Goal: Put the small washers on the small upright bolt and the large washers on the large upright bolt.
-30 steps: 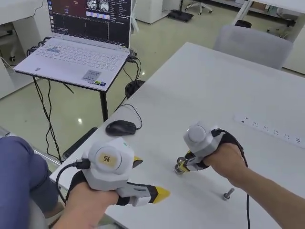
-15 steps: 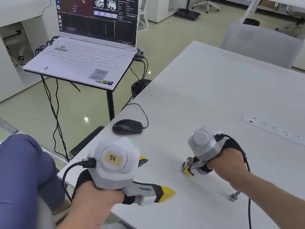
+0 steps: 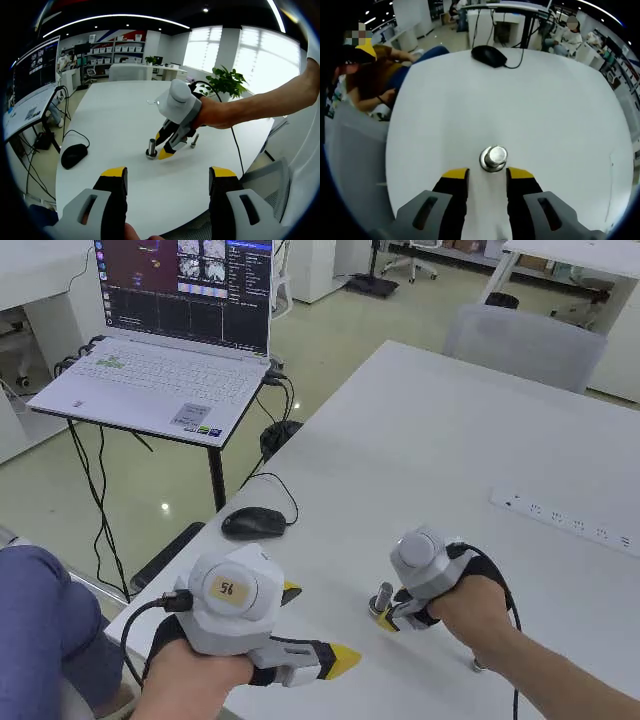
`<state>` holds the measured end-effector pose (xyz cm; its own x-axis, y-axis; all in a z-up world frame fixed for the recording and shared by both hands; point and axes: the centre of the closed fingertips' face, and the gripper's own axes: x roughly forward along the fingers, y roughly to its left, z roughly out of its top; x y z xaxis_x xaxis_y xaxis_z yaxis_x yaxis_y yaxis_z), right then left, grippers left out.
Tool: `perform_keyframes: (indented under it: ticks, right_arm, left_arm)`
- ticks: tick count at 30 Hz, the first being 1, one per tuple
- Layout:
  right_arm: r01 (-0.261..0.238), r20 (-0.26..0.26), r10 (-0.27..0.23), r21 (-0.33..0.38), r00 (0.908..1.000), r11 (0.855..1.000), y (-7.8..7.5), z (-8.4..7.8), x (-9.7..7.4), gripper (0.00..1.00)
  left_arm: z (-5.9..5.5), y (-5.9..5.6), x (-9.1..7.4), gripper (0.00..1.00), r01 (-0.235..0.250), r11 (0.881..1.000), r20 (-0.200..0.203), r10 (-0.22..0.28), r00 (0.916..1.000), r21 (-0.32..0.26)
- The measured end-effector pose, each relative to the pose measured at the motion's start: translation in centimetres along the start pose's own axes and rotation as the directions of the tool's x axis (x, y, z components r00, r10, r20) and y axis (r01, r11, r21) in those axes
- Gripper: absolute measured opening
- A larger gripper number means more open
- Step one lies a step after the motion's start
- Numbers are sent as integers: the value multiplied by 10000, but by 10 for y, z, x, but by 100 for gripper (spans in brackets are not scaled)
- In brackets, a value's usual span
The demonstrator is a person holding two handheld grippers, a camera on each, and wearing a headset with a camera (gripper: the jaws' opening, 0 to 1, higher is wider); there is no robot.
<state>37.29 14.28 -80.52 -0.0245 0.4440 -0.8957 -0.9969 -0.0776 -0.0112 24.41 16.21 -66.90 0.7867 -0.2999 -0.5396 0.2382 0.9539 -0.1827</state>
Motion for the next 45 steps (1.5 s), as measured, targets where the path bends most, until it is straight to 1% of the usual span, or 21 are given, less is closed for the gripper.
perform_keyframes:
  ticks: [3, 5, 7, 10, 12, 16, 18, 20, 22, 24, 26, 28, 33, 34, 35, 37, 40, 41, 42, 43, 45]
  right_arm:
    - [56, 161, -58, 99, 9999, 9999, 12, -6, -4, 31]
    - [89, 206, -92, 186, 9997, 9998, 20, -14, -7, 32]
    - [195, 330, -208, 395, 9992, 9990, 27, -19, -9, 32]
    - [171, 669, -232, 902, 9975, 9958, 42, -28, -11, 33]
    - [131, 942, -236, 1115, 9953, 9937, 53, -33, -13, 33]
    - [74, 1275, -250, 1366, 9915, 9906, 75, -47, -20, 34]
    - [163, 1377, -376, 1525, 9898, 9882, 79, -56, -24, 35]
    - [167, 1638, -468, 1805, 9854, 9834, 84, -63, -29, 35]
    - [238, 1730, -600, 2043, 9831, 9786, 86, -72, -33, 35]
    - [365, 1799, -822, 2438, 9803, 9691, 85, -85, -39, 36]
    - [518, 2065, -1171, 2970, 9714, 9535, 82, -96, -46, 37]
    - [541, 2172, -1303, 3253, 9674, 9441, 81, -106, -51, 38]
    - [901, 2243, -1907, 3940, 9557, 9147, 74, -138, -68, 45]
    - [879, 2272, -1914, 3993, 9548, 9126, 73, -143, -70, 46]
    - [963, 2250, -2038, 4125, 9528, 9059, 72, -149, -74, 46]
    - [1090, 2240, -2197, 4213, 9495, 9004, 71, -159, -79, 48]
    - [1142, 2340, -2386, 4457, 9425, 8879, 66, -168, -86, 50]
    - [1052, 2480, -2419, 4614, 9381, 8809, 66, -168, -90, 51]
    - [1018, 2591, -2469, 4690, 9338, 8773, 66, -168, -93, 51]
    - [1068, 2714, -2600, 4731, 9267, 8745, 64, -169, -96, 52]
    - [1089, 2853, -2731, 4815, 9187, 8696, 61, -171, -100, 54]
  left_arm:
    - [1, -1, 1, 65, 64, 10000, -7, -64, 10000, 47]
    - [0, -3, 4, 65, 144, 9999, -42, -143, 9999, 76]
    - [-3, -4, 7, 65, 206, 9997, -135, -204, 9997, 163]
    - [-6, -5, 9, 65, 305, 9993, -227, -300, 9993, 224]
    - [-8, -5, 11, 65, 363, 9990, -286, -356, 9990, 245]
    - [-14, -4, 16, 65, 472, 9981, -481, -453, 9978, 400]
    - [-17, -3, 19, 65, 526, 9975, -586, -498, 9970, 462]
    - [-20, -3, 22, 65, 576, 9970, -669, -540, 9963, 523]
    - [-22, -3, 24, 65, 615, 9964, -737, -572, 9956, 584]
    - [-24, -3, 26, 65, 668, 9955, -832, -612, 9947, 669]
    - [-26, -3, 28, 65, 713, 9947, -922, -643, 9937, 748]
    - [-28, -3, 30, 65, 743, 9940, -998, -661, 9928, 808]
    - [-28, -1, 34, 66, 739, 9933, -1059, -644, 9923, 884]
    - [-28, 0, 34, 66, 735, 9932, -1064, -638, 9923, 901]
    - [-28, 0, 35, 66, 741, 9929, -1085, -638, 9921, 935]
    - [-29, 0, 38, 66, 754, 9906, -1224, -613, 9906, 1141]
    - [-32, 1, 40, 66, 808, 9882, -1364, -629, 9887, 1301]
    - [-33, 1, 41, 66, 823, 9880, -1385, -641, 9883, 1305]
    - [-33, 1, 41, 66, 847, 9877, -1410, -660, 9878, 1313]
    - [-33, 0, 41, 66, 865, 9874, -1410, -675, 9877, 1328]
    - [-33, -2, 42, 66, 894, 9869, -1401, -703, 9876, 1344]
